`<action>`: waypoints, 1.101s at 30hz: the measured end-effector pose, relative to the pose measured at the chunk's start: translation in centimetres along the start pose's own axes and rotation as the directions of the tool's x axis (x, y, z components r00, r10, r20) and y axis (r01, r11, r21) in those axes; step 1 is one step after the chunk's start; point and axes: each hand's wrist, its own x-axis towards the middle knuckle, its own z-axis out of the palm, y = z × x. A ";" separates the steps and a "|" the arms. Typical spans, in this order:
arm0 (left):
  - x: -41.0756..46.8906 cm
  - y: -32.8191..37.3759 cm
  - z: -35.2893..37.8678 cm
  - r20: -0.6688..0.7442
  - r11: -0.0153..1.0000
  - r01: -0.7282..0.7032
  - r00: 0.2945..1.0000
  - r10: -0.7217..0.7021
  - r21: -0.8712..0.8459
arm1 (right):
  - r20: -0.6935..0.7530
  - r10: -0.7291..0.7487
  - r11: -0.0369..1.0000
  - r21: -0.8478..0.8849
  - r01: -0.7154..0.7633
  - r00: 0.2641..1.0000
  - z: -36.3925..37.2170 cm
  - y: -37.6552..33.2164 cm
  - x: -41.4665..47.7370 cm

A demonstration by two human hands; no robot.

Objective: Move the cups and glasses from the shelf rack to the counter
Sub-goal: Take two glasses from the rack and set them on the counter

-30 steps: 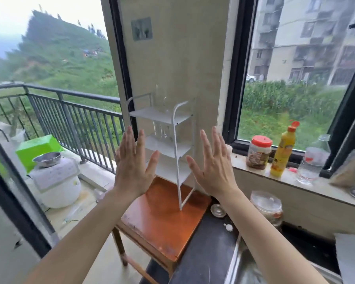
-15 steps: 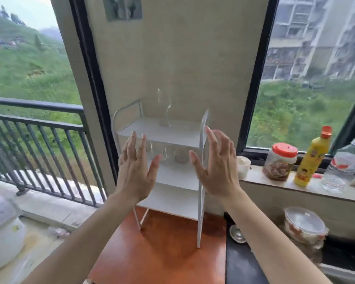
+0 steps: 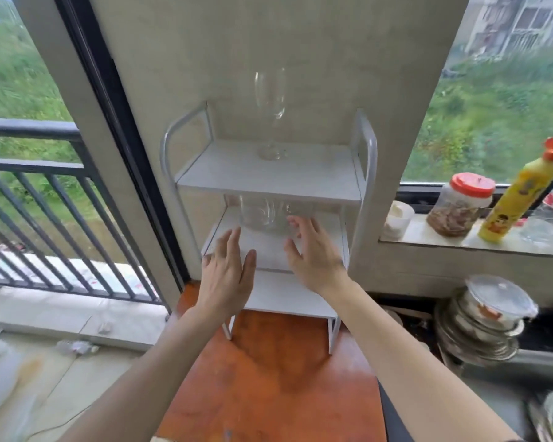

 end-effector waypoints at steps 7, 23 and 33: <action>0.7 -0.9 0.4 -0.001 0.995 0.044 0.999 -0.045 -0.094 | 0.183 0.157 0.960 0.203 -0.194 0.970 2.3 0.2 3.4; 6.7 5.2 1.3 0.156 0.448 0.293 0.935 -0.317 -0.845 | 0.162 0.328 0.900 0.244 -0.360 0.931 -0.1 1.5 0.3; 2.0 5.7 -0.2 0.112 0.392 0.303 0.891 -0.441 -0.869 | 0.120 0.403 0.766 0.499 -0.406 0.907 0.2 0.1 -3.4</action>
